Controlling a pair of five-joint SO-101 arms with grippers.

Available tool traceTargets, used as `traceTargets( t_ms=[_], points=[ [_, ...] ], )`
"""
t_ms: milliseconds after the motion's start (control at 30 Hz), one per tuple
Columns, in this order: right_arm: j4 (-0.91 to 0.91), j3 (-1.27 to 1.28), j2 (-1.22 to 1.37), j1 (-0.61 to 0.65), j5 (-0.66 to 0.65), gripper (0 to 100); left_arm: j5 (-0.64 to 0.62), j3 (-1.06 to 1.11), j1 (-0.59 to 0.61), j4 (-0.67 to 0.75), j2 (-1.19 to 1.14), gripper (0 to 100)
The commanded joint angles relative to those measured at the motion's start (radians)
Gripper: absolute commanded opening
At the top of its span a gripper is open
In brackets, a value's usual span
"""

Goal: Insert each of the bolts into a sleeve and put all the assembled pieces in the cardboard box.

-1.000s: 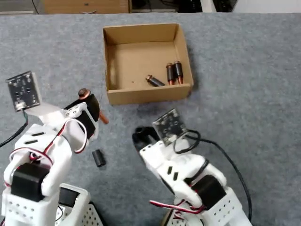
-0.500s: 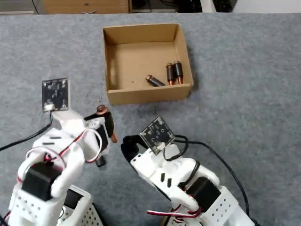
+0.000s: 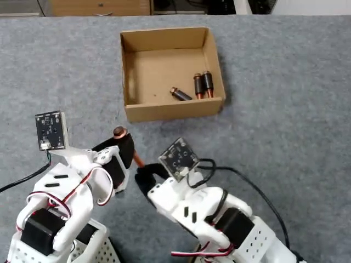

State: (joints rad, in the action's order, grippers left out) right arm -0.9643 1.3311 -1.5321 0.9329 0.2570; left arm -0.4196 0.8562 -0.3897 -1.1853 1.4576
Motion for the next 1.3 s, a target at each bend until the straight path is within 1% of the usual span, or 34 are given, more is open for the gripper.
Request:
traceTargets(
  t_ms=[0,200,367,667,800,933,1100,1267],
  points=[
    [0.028,-0.005,-0.010,0.021,0.015,0.2,-0.006,-0.005,-0.012,0.034,0.007,2],
    [0.020,-0.010,-0.018,0.019,0.014,0.2,-0.009,-0.002,-0.009,0.029,0.007,2],
    [0.006,-0.016,-0.019,0.019,0.012,0.2,-0.014,-0.008,-0.009,-0.011,0.008,2],
    [0.012,-0.016,-0.019,0.018,0.011,0.2,-0.014,-0.006,-0.009,-0.015,0.010,2],
    [0.006,-0.025,-0.019,0.007,0.012,0.2,-0.015,-0.008,-0.008,-0.060,0.010,2],
    [0.006,-0.027,-0.019,-0.013,0.014,0.2,-0.046,0.000,-0.008,-0.060,0.010,2],
    [0.006,-0.039,-0.019,-0.015,0.011,0.2,-0.049,0.003,-0.008,-0.063,0.010,2],
    [0.006,-0.097,-0.018,-0.013,0.009,0.2,-0.078,-0.006,-0.031,-0.123,0.010,2]
  ],
)
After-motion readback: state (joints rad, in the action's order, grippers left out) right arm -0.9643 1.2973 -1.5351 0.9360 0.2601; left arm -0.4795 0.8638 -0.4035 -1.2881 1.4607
